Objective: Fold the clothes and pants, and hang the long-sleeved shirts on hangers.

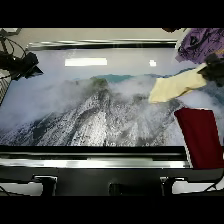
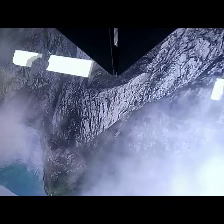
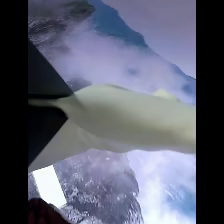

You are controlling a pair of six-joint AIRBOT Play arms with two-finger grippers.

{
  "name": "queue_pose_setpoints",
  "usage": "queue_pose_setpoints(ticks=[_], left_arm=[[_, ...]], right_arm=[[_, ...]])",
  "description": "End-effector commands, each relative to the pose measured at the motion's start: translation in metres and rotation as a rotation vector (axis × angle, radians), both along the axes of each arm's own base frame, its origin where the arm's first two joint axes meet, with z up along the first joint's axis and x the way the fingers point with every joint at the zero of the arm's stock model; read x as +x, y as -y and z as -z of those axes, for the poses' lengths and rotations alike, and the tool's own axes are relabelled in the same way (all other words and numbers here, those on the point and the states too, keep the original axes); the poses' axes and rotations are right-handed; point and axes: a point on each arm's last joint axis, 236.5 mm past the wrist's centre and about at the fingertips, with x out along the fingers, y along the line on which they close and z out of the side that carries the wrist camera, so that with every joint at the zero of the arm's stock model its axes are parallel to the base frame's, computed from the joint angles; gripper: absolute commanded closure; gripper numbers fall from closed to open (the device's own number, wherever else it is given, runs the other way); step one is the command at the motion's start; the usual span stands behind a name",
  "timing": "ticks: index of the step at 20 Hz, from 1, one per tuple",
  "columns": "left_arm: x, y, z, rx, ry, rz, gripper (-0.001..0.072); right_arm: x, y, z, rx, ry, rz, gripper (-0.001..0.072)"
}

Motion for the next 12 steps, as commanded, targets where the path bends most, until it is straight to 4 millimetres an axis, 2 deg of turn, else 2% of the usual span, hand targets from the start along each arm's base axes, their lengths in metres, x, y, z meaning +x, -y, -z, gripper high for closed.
queue_pose_setpoints(ticks=[1, 7, 9, 12], left_arm=[[0.000, 0.000, 0.000, 0.000, -0.001, 0.001, 0.0691], [0.000, 0.000, 0.000, 0.000, -0.001, 0.001, 0.0690], [-0.001, 0.001, 0.001, 0.000, -0.005, 0.003, 0.0691], [-0.002, 0.001, 0.001, 0.000, -0.010, 0.005, 0.0690]], right_arm=[[-0.034, 0.052, -0.028, -0.013, 0.008, 0.166, 0.0688], [-0.094, 0.087, -0.043, -0.089, -0.108, 0.355, 0.0688], [-0.109, 0.090, -0.045, -0.111, -0.144, 0.394, 0.0688], [-0.125, 0.084, -0.041, -0.100, -0.204, 0.399, 0.0688]])
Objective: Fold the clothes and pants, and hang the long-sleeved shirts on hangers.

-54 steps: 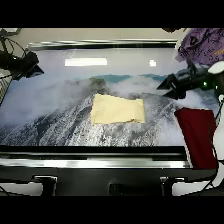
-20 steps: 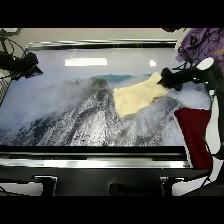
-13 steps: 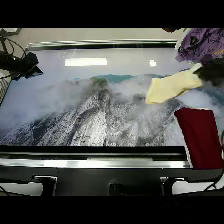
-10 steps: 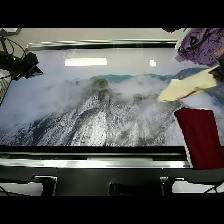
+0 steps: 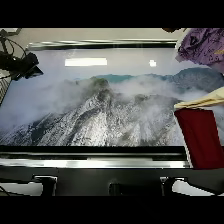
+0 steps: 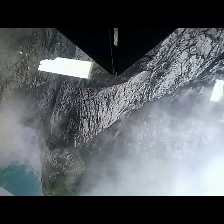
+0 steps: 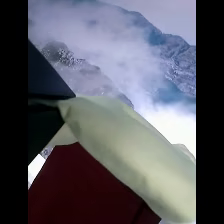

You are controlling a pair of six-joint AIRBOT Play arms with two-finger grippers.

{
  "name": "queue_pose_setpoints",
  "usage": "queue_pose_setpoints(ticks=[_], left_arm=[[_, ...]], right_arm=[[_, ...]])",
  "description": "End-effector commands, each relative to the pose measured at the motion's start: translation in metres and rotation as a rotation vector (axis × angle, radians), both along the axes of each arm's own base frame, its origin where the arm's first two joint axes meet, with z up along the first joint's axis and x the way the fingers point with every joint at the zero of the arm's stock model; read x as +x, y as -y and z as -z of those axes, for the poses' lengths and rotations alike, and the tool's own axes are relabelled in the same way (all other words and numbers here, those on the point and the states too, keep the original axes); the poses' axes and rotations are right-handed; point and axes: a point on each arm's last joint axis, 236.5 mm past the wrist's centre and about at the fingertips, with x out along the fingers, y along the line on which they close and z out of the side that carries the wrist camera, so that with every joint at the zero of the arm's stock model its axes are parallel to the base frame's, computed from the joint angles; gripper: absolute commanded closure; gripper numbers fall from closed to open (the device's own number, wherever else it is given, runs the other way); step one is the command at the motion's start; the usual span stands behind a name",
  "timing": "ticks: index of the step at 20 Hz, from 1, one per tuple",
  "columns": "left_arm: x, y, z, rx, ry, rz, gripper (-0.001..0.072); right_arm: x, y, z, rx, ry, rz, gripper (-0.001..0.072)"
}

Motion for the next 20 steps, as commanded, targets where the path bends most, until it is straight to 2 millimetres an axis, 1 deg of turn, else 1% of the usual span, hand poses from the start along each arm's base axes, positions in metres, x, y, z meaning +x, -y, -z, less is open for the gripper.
queue_pose_setpoints(ticks=[1, 3, 6, 8, 11, 15, 17, 20], left_arm=[[-0.001, 0.001, 0.001, 0.000, -0.005, 0.002, 0.0691], [-0.001, 0.001, 0.001, 0.000, -0.005, 0.002, 0.0691], [-0.001, 0.001, 0.000, 0.000, -0.005, 0.003, 0.0690], [-0.001, 0.001, 0.000, 0.000, -0.005, 0.002, 0.0690], [-0.001, 0.001, 0.000, 0.000, -0.005, 0.003, 0.0690], [-0.007, 0.001, 0.003, 0.001, -0.031, 0.011, 0.0690], [-0.009, 0.001, 0.004, 0.002, -0.040, 0.014, 0.0690], [-0.012, 0.002, 0.006, 0.003, -0.054, 0.018, 0.0690]], right_arm=[[-0.028, 0.001, 0.004, 0.011, -0.094, 0.057, 0.0688], [-0.044, 0.000, 0.011, 0.020, -0.163, 0.080, 0.0688], [-0.073, 0.003, 0.022, 0.008, -0.295, 0.095, 0.0688], [-0.093, 0.004, 0.035, -0.013, -0.382, 0.082, 0.0686], [-0.127, -0.003, 0.067, -0.025, -0.461, 0.102, 0.0686], [-0.164, -0.023, 0.122, -0.006, -0.502, 0.135, 0.0687], [-0.179, -0.024, 0.142, -0.021, -0.542, 0.139, 0.0687], [-0.203, -0.023, 0.162, -0.036, -0.640, 0.141, 0.0685]])
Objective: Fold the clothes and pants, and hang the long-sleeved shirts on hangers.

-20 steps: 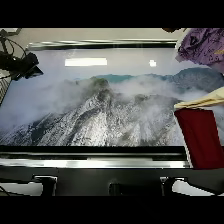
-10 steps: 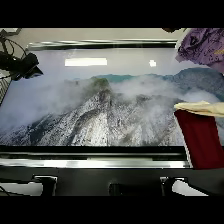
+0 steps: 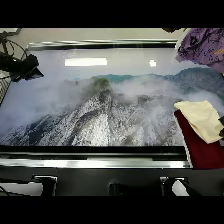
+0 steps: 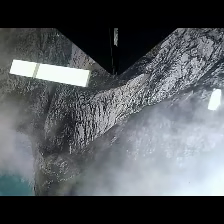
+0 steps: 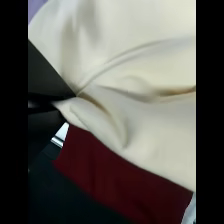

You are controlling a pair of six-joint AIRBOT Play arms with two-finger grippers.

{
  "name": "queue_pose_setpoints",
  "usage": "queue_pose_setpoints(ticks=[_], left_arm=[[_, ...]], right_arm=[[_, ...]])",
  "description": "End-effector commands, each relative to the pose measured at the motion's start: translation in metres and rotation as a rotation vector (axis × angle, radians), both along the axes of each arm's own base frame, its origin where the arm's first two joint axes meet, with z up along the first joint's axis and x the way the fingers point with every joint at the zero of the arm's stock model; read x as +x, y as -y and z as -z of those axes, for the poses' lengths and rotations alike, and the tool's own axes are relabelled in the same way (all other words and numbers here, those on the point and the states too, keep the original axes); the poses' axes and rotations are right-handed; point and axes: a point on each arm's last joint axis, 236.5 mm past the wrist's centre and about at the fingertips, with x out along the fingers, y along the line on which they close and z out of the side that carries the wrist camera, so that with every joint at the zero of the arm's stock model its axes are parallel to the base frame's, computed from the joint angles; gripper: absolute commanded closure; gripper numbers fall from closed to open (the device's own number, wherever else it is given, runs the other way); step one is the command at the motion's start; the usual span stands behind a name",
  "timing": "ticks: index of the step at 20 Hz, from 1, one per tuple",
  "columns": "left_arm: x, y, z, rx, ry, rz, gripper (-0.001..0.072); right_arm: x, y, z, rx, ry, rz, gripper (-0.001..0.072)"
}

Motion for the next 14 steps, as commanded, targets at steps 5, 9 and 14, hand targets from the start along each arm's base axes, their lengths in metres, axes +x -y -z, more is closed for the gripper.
queue_pose_setpoints(ticks=[5, 9, 14], left_arm=[[-0.004, 0.001, 0.001, 0.001, -0.016, 0.005, 0.0690], [-0.004, 0.001, 0.001, 0.000, -0.016, 0.005, 0.0690], [-0.004, 0.001, 0.001, 0.000, -0.016, 0.005, 0.0690]], right_arm=[[-0.050, -0.005, 0.045, 0.004, -0.191, -0.016, 0.0685], [-0.069, -0.005, 0.052, 0.000, -0.269, -0.014, 0.0686], [-0.087, -0.002, 0.056, -0.016, -0.344, -0.014, 0.0686]])
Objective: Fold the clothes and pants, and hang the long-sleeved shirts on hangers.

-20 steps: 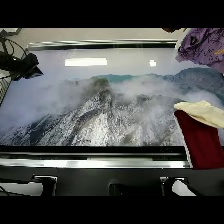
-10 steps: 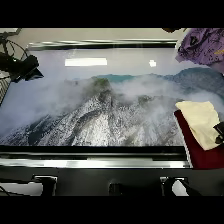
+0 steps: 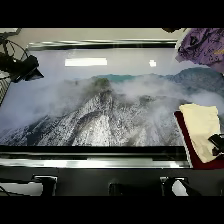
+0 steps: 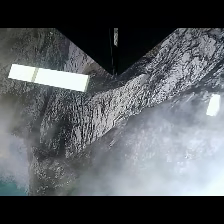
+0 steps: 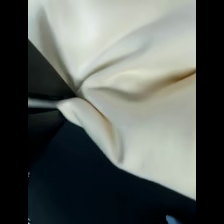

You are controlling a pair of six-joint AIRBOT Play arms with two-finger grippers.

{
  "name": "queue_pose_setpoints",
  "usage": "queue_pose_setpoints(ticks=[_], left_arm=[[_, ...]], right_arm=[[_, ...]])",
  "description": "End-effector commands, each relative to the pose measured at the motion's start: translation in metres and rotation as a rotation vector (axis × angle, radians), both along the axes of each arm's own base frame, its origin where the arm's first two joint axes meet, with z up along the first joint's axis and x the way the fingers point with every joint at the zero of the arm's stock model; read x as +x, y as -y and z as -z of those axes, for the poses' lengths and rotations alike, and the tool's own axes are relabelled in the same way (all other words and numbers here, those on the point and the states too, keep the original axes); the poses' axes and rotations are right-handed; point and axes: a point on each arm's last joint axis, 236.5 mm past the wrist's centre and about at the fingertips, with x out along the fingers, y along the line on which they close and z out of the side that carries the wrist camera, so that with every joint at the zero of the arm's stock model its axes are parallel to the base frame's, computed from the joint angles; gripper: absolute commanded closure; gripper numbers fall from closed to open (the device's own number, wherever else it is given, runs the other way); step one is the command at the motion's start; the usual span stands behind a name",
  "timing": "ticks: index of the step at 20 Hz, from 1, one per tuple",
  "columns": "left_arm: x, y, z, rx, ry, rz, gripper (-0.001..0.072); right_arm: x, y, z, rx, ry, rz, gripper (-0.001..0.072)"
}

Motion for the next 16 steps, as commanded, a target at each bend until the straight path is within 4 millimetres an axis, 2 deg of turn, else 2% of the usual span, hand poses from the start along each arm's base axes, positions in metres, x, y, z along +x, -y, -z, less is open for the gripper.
queue_pose_setpoints(ticks=[1, 6, 7, 9, 10, 11, 12, 13, 14, 16], left_arm=[[0.000, 0.001, 0.000, 0.000, 0.001, 0.001, 0.0690], [0.000, 0.004, 0.000, 0.000, 0.001, 0.008, 0.0690], [0.000, 0.004, 0.000, 0.000, 0.001, 0.008, 0.0690], [-0.001, 0.004, 0.000, 0.000, -0.004, 0.009, 0.0690], [-0.002, 0.004, 0.001, 0.001, -0.006, 0.010, 0.0690], [-0.002, 0.004, 0.001, 0.001, -0.007, 0.010, 0.0690], [-0.002, 0.004, 0.001, 0.001, -0.007, 0.010, 0.0690], [-0.002, 0.004, 0.001, 0.001, -0.006, 0.011, 0.0690], [-0.002, 0.004, 0.001, 0.011, 0.001, 0.032, 0.0690], [-0.004, 0.007, 0.001, 0.047, 0.020, 0.113, 0.0691]], right_arm=[[-0.015, 0.006, 0.000, -0.027, -0.063, -0.003, 0.0686], [-0.022, 0.013, -0.004, -0.058, -0.099, -0.006, 0.0679], [-0.023, 0.012, -0.004, -0.055, -0.104, -0.005, 0.0592], [-0.024, 0.012, -0.005, -0.044, -0.111, -0.033, 0.0270], [-0.022, 0.013, -0.005, -0.038, -0.110, -0.062, 0.0218], [-0.017, 0.015, -0.009, -0.040, -0.092, -0.082, 0.0237], [-0.003, 0.014, -0.012, -0.035, -0.033, -0.082, 0.0238], [0.024, 0.007, -0.013, -0.004, 0.081, -0.102, 0.0257], [0.059, -0.006, -0.017, 0.050, 0.230, -0.140, 0.0390], [0.137, -0.045, -0.036, 0.177, 0.573, -0.256, 0.0580]])
